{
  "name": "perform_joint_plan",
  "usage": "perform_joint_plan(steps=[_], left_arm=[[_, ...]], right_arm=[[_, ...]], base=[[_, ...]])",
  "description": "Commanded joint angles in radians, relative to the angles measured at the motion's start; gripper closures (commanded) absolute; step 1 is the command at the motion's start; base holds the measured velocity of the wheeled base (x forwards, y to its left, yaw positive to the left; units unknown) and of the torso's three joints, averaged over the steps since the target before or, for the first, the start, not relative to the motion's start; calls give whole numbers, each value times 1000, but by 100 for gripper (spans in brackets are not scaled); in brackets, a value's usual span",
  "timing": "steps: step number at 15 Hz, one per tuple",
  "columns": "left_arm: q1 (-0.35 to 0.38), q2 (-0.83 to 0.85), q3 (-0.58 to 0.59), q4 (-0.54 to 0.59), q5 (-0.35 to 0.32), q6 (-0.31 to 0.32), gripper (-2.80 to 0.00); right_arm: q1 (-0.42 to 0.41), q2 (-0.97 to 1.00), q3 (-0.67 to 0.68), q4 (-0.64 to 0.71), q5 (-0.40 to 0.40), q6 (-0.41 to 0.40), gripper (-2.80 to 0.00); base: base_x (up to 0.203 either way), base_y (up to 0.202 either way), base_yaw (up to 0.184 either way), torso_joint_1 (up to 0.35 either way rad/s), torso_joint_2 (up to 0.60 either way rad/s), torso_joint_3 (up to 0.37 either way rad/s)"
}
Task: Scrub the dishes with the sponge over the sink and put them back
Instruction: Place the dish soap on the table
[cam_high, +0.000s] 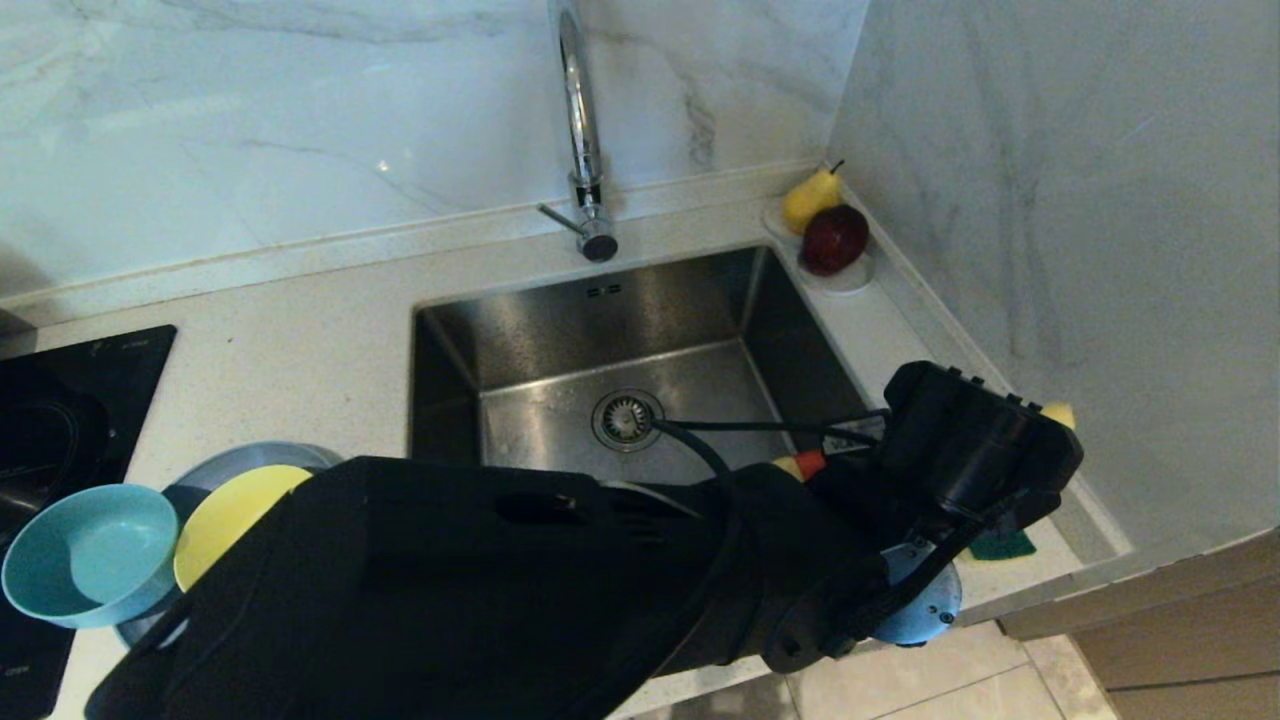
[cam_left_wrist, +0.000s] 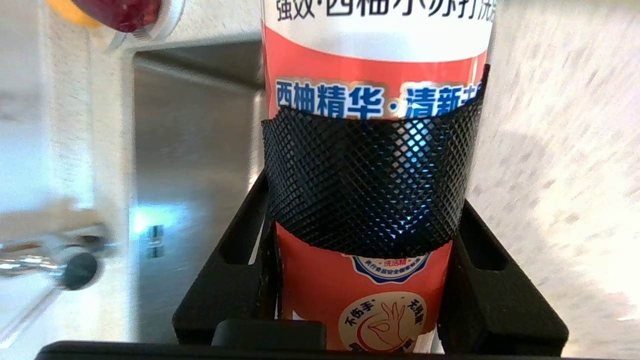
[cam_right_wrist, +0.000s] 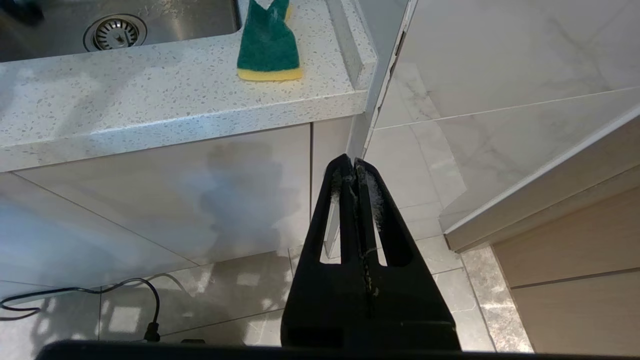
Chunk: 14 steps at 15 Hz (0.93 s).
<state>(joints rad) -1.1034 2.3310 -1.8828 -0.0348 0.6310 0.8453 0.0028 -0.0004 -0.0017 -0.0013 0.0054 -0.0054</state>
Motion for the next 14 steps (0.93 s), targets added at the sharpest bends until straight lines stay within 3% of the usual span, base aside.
perform_joint_plan(steps=[1, 9, 14], left_arm=[[0, -48, 0, 1, -53, -84, 0], [14, -158, 4, -12, -280, -394, 0], [30, -236, 4, -75, -329, -483, 0]], right_arm=[[0, -1, 0, 0, 1, -1, 0], [0, -1, 0, 0, 1, -1, 0], [0, -1, 0, 0, 1, -1, 0]], base=[[0, 0, 0, 0, 0, 0], [0, 0, 0, 0, 0, 0], [0, 0, 0, 0, 0, 0]])
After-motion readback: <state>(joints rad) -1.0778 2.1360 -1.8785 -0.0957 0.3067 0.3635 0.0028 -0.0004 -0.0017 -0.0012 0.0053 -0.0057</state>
